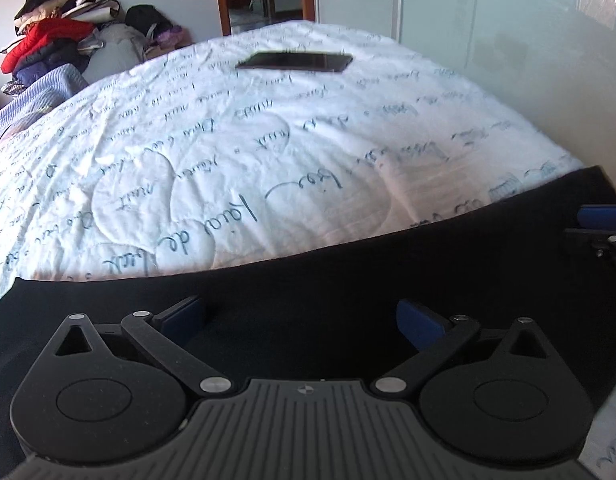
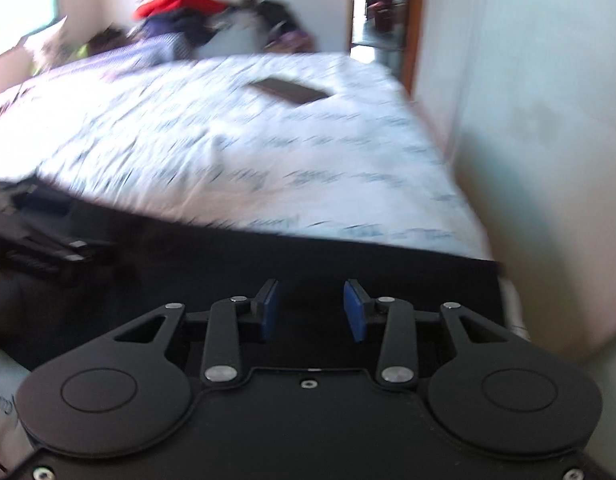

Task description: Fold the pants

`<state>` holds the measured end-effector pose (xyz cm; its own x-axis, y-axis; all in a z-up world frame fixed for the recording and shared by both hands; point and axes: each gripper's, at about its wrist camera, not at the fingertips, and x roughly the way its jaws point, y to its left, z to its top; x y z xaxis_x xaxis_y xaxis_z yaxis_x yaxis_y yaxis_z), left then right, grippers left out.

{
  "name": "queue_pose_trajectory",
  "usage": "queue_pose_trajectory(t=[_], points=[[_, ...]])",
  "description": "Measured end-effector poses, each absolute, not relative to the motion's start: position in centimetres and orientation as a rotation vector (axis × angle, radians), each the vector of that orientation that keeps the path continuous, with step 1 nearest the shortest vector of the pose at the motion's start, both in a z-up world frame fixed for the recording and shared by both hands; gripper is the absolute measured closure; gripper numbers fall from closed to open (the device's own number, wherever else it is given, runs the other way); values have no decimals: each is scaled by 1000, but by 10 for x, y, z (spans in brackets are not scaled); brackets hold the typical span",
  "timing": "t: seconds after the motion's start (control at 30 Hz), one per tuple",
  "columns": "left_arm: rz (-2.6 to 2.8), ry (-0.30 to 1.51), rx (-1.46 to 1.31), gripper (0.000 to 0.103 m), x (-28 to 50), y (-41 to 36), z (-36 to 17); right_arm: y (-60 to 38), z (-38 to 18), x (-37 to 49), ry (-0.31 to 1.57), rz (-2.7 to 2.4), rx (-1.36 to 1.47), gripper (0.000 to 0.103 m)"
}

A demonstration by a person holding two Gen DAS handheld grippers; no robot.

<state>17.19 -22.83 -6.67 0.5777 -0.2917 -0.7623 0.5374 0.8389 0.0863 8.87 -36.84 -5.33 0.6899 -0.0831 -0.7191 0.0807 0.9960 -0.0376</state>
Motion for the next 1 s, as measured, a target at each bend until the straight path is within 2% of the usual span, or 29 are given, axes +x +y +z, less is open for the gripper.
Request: queue_pose_trajectory(t=[0.07,0.1,0.17,0.27,0.37,0.4,0.43,0.47,0.53,0.67,0.83,1.0], points=[[-487,796,326,0,177,-234,-66,-368,-60,103,793,-131,-67,60],[-488,803,339,0,179,-237,-64,-372,-59,107,795,-148,-42,52],[-506,794,326,4,174,-231,-53,-372,-47,104,780,-162,-26,54],[-526,727,328,0,157,-216,-44,-352,-36,87,745,-112,-82,53],[-514,793,340,0,161,-220,-59,-346,-51,75,786,-74,-77,49],[-517,817,341,1,166,-224,-66,-349,-61,74,795,-110,-95,43],[-506,786,310,0,169,-223,-70,-357,-63,68,770,-150,-62,29],[-505,785,334,0,170,-225,-71,-366,-60,62,755,-201,-9,28],[-500,769,343,1,170,-227,-66,-373,-46,46,711,-295,14,41],[-515,732,331,1,148,-213,-52,-356,-32,16,689,-181,33,40],[-578,777,330,0,126,-209,-62,-339,-59,5,790,-160,-68,34],[-572,794,273,1,123,-203,-57,-384,-35,-48,619,-339,249,31]])
